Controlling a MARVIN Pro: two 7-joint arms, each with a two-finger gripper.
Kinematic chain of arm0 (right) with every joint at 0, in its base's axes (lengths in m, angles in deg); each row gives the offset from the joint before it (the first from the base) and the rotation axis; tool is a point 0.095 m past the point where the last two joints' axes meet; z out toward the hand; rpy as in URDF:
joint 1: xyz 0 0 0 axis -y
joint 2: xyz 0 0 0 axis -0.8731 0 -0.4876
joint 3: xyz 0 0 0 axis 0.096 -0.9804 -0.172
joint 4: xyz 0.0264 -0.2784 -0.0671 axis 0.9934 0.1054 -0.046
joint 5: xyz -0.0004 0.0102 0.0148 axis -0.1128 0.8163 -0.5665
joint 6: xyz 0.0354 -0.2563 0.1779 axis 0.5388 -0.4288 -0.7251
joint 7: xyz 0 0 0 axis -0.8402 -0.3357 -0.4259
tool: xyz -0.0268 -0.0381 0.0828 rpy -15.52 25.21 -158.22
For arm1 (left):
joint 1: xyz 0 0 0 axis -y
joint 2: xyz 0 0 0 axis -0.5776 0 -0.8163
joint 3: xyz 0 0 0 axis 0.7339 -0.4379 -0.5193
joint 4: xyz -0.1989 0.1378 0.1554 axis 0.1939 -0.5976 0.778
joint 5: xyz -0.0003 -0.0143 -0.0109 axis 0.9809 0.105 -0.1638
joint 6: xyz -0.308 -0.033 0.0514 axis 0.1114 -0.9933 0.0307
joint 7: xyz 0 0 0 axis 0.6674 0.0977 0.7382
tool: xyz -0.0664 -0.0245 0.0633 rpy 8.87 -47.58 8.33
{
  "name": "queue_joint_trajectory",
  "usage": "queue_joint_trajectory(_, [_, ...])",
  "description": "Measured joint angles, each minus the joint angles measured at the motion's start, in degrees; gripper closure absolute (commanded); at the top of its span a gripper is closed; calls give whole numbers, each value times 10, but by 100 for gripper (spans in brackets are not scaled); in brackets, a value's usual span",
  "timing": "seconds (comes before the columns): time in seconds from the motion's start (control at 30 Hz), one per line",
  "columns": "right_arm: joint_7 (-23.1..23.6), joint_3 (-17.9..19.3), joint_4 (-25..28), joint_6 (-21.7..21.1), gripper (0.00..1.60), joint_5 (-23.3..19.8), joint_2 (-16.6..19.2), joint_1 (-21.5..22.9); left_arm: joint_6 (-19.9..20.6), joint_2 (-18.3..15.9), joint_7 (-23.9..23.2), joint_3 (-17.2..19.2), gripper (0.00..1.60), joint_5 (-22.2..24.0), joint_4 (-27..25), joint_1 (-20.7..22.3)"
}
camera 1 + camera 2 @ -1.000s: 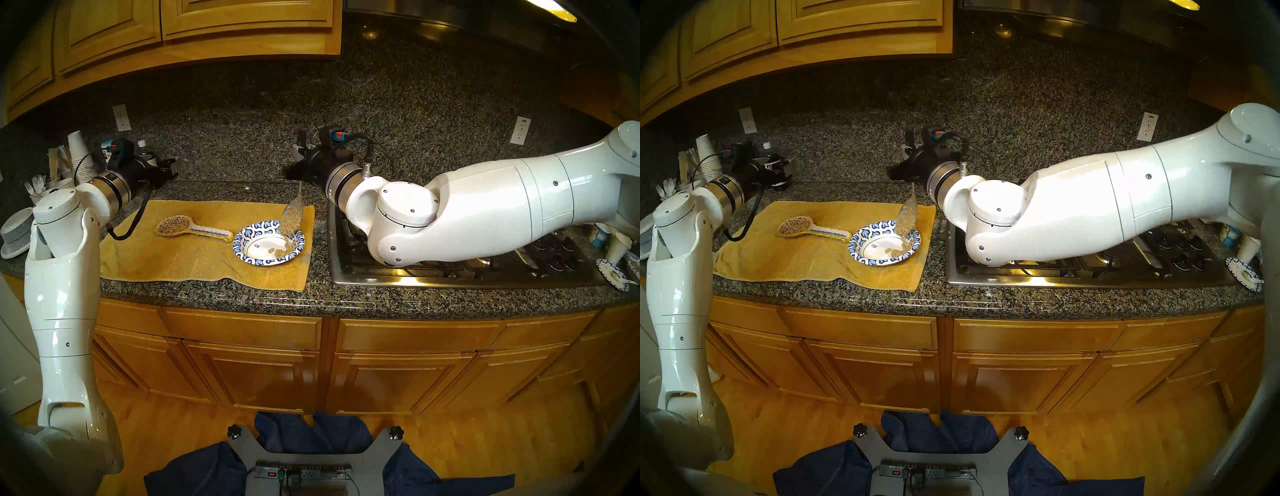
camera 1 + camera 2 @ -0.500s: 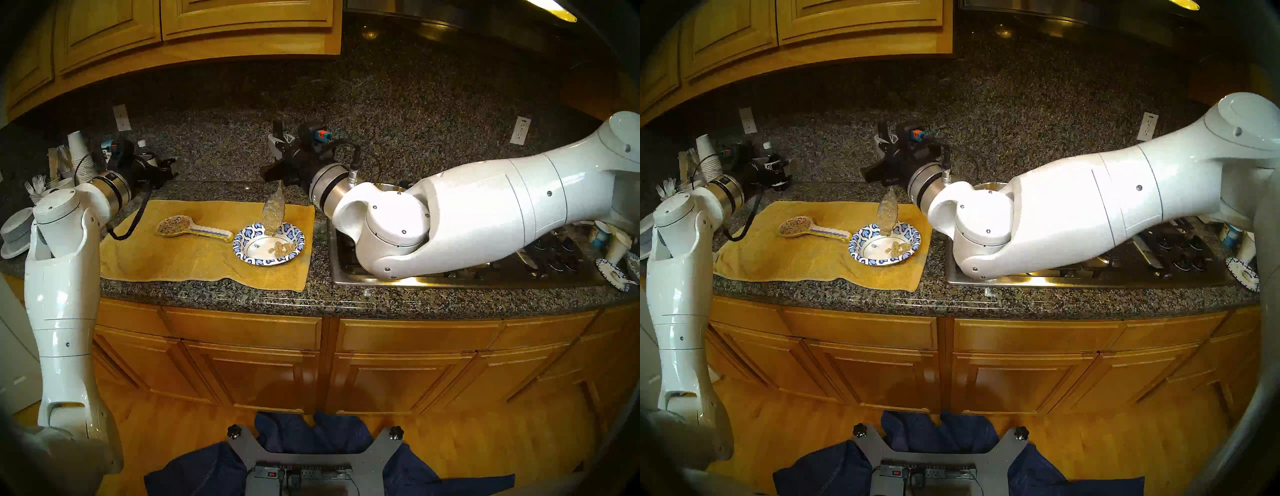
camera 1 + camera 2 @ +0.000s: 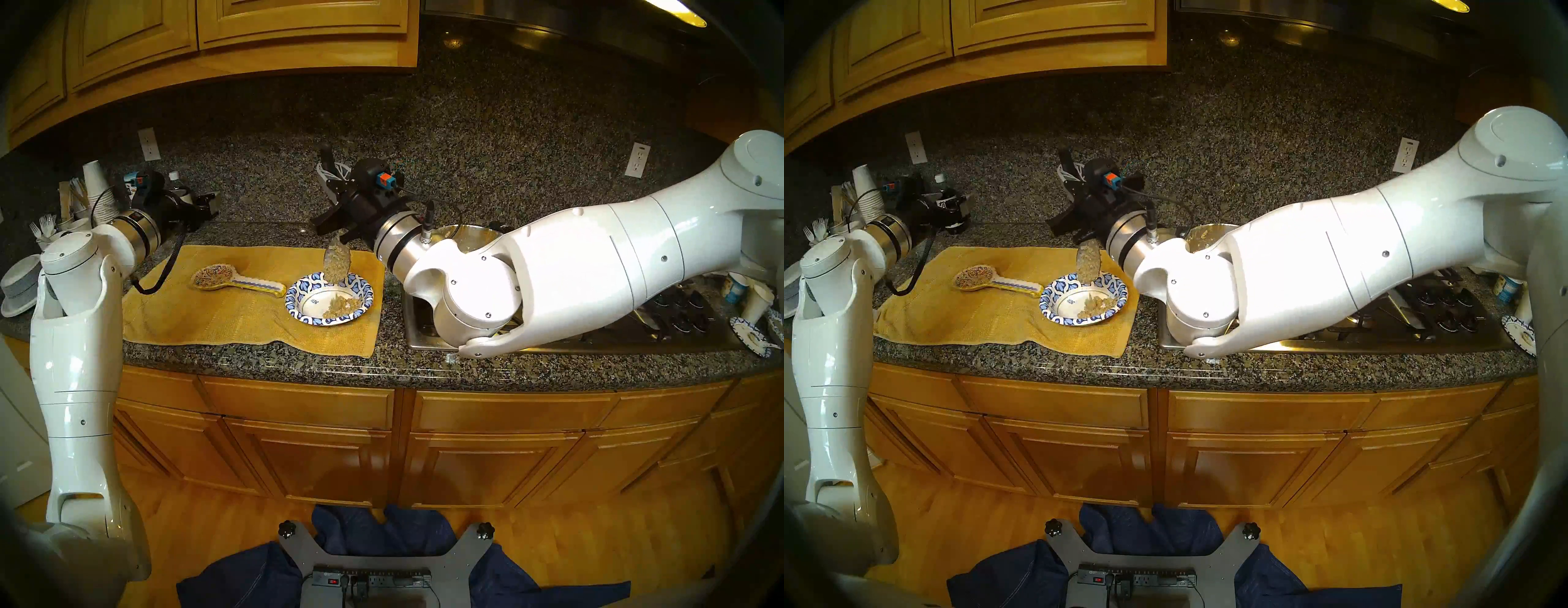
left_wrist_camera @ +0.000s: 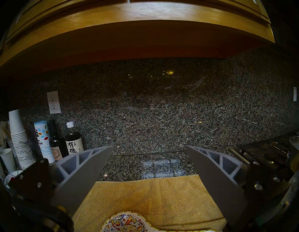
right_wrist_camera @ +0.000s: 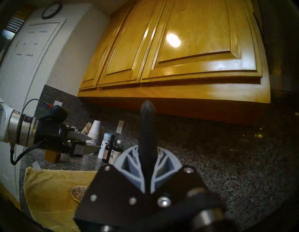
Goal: Scoop oatmeal into bowl
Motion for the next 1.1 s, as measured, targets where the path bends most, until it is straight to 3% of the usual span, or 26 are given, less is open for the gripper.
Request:
queue_joint_trajectory(0.8, [-96, -51, -41, -45, 160, 216, -43, -32, -1, 0, 1, 0, 0, 1, 0, 0])
queue_joint_trajectory(1.1, [-114, -59, -49, -53, 160, 255, -46, -44, -1, -1, 1, -1, 0, 2, 0, 0])
